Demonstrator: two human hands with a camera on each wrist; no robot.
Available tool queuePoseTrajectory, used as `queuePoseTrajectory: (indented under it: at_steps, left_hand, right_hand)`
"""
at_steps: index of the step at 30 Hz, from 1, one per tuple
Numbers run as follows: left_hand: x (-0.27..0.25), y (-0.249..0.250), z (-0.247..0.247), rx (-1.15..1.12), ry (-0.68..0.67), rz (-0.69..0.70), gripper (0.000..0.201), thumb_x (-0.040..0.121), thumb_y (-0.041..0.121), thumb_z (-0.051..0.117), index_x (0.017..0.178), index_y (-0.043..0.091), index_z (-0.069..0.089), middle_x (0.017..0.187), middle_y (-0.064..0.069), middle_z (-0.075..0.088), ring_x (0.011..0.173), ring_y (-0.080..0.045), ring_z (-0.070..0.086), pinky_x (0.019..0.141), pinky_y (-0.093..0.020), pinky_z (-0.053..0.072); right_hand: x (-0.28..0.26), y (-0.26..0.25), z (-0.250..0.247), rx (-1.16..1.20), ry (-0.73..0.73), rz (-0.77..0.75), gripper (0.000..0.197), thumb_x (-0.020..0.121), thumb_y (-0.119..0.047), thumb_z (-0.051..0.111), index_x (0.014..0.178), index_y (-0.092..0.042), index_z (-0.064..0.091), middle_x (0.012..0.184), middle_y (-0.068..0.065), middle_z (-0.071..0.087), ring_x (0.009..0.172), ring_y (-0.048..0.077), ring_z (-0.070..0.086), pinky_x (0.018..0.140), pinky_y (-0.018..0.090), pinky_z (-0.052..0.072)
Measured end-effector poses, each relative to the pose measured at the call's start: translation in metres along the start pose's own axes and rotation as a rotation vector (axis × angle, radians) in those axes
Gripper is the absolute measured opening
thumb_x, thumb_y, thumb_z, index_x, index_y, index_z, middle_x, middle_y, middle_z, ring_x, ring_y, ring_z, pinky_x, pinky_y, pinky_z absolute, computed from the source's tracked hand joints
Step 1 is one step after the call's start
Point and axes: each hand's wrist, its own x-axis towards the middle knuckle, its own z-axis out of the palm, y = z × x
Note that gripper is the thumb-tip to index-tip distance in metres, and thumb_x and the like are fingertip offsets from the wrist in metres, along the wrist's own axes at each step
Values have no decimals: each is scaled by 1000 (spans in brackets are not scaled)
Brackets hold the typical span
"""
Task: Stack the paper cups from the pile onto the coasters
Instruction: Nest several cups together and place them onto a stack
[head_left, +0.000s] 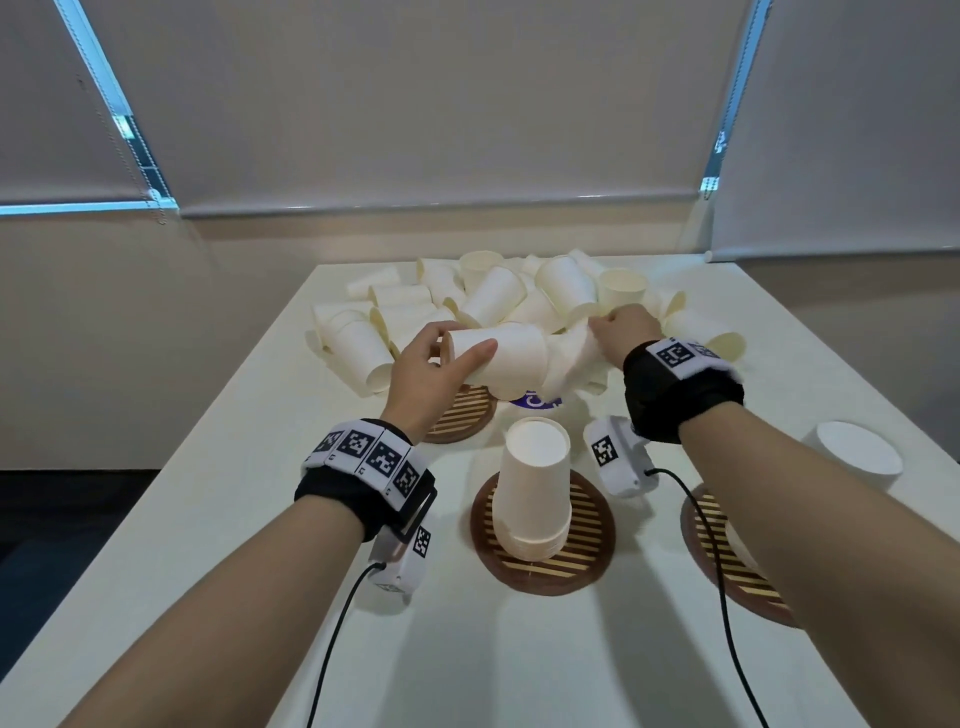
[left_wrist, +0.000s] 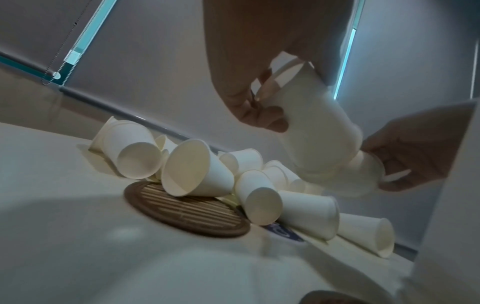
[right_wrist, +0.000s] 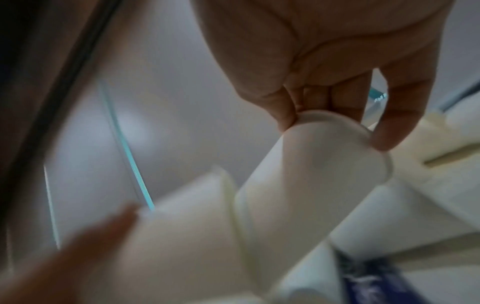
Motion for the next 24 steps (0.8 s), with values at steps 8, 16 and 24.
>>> queuePoseTrajectory:
  at_steps: [8,16,24]
  left_hand:
    - [-14,49,16,24,-49,135,33,88,43,61,115,26,56,95,12,56,87,-18,59,53,-19,47]
    - [-46,92,-8,91,-78,269,34,75,28,78,105,27,63,108,3,61,92,-12,59,69,-16,50]
    - [-83,47,26,875,-503,376,64,70,53,73,126,34,49,120,4,57,112,-16,53,94,-38,46]
  right_hand:
    - [-67,-31,-32,523,-369,22,18,99,-18,39,96,-6,51,76,8,55,65,21,57,57,31,50]
    - [-79,4,-44,290,-312,24,38,98,-30,39,109,-2,63,77,1,67,64,15,63,64,27,47]
    - [-84,40,-16,-10,-201,101,34,92,-13,47,120,4,57,100,16,57,96,31,57,76,34,42]
